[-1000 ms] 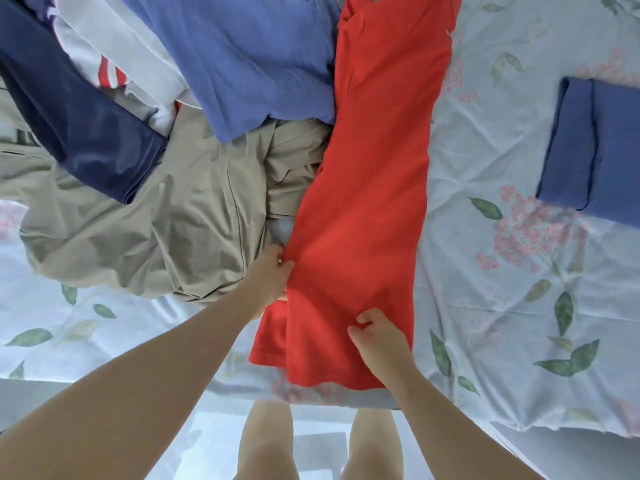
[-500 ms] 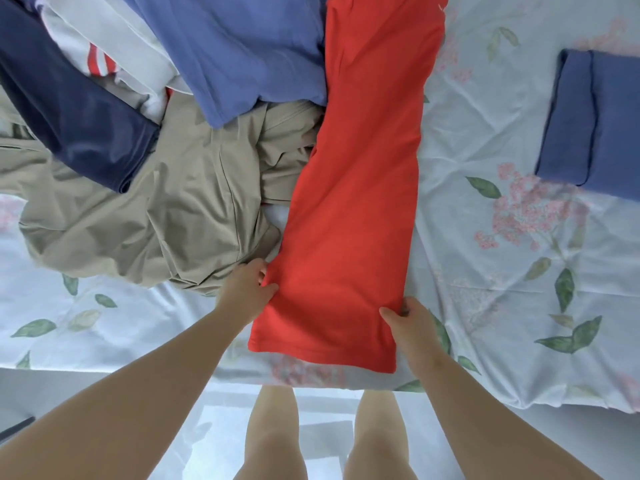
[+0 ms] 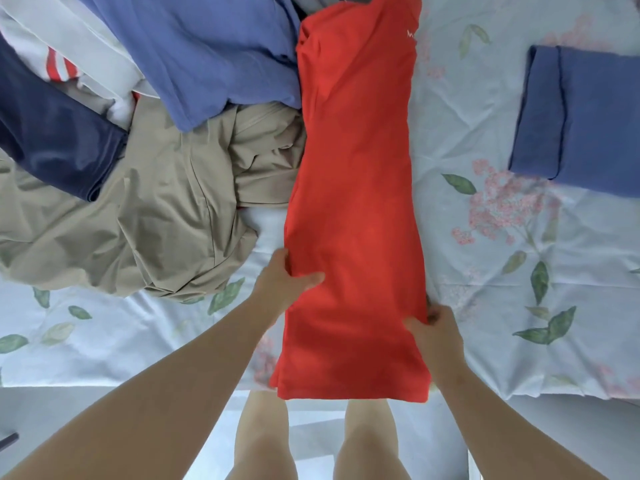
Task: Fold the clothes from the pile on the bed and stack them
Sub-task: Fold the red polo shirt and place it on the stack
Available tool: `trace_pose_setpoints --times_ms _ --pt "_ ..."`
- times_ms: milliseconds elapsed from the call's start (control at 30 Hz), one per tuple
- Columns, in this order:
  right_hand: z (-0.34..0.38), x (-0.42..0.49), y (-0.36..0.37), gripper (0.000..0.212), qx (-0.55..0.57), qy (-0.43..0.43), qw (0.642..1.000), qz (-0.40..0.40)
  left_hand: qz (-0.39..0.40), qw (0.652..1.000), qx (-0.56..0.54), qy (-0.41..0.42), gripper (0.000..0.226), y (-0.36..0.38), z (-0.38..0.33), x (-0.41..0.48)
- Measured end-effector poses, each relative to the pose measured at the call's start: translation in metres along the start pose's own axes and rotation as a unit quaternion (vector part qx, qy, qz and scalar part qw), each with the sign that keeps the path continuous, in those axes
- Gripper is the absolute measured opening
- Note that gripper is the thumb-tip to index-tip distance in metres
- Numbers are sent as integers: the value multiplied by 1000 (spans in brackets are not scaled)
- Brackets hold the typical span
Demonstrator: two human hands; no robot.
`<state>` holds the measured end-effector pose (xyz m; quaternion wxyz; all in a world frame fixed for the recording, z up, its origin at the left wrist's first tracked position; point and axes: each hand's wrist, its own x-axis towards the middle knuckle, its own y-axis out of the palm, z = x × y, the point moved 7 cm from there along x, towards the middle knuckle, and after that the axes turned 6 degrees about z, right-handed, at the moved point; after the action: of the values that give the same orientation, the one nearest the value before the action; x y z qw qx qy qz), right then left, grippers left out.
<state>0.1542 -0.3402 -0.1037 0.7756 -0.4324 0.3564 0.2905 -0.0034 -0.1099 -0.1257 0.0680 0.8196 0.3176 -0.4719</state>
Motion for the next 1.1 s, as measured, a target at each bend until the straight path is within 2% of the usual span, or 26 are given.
trace_pose_setpoints --times_ms 33,100,200,300,367,433,500,567,600,667,733,800,867,933,1033,1100 --pt "13 8 2 42 28 -20 999 0 -29 1000 -10 5 72 -2 -8 7" --pt "44 25 6 51 84 -55 995 2 -84 996 -24 26 57 -9 -27 20" --pt "85 45 2 23 103 -99 990 -19 -98 993 -42 56 25 -13 -49 38" --pt "88 57 -17 10 82 -91 990 -72 -187 981 14 46 30 -42 -49 42" --pt "79 61 -23 7 69 -79 992 -72 -215 976 -13 44 23 -56 -43 42" --pt "78 64 -22 8 76 -71 993 -55 -183 980 -37 69 10 -47 -49 39" --pt "91 67 -19 15 107 -80 990 -41 -140 982 -58 115 29 -29 -69 41" --pt "111 72 -18 22 127 -105 986 -35 -106 983 -14 147 47 -12 -92 46" --pt "122 75 -19 23 119 -124 984 -35 -99 983 31 153 43 -6 -102 48" --pt "140 83 -23 19 90 -151 984 -40 -143 972 94 160 27 -9 -117 51" --pt "146 94 -29 8 81 -142 985 -50 -192 970 51 144 16 -22 -123 53" --pt "144 102 -30 4 91 -114 988 -40 -160 980 -34 113 11 -23 -123 57" --pt "147 107 -25 19 137 -99 986 -6 -90 988 -92 83 25 -15 -128 65" --pt "160 109 -23 36 159 -116 980 21 -42 989 -102 94 33 -9 -147 68" --pt "179 112 -22 11 137 -144 979 36 -31 992 -71 100 32 -10 -166 81" --pt "181 116 -28 8 122 -137 983 8 -88 988 -5 123 27 -18 -171 84"
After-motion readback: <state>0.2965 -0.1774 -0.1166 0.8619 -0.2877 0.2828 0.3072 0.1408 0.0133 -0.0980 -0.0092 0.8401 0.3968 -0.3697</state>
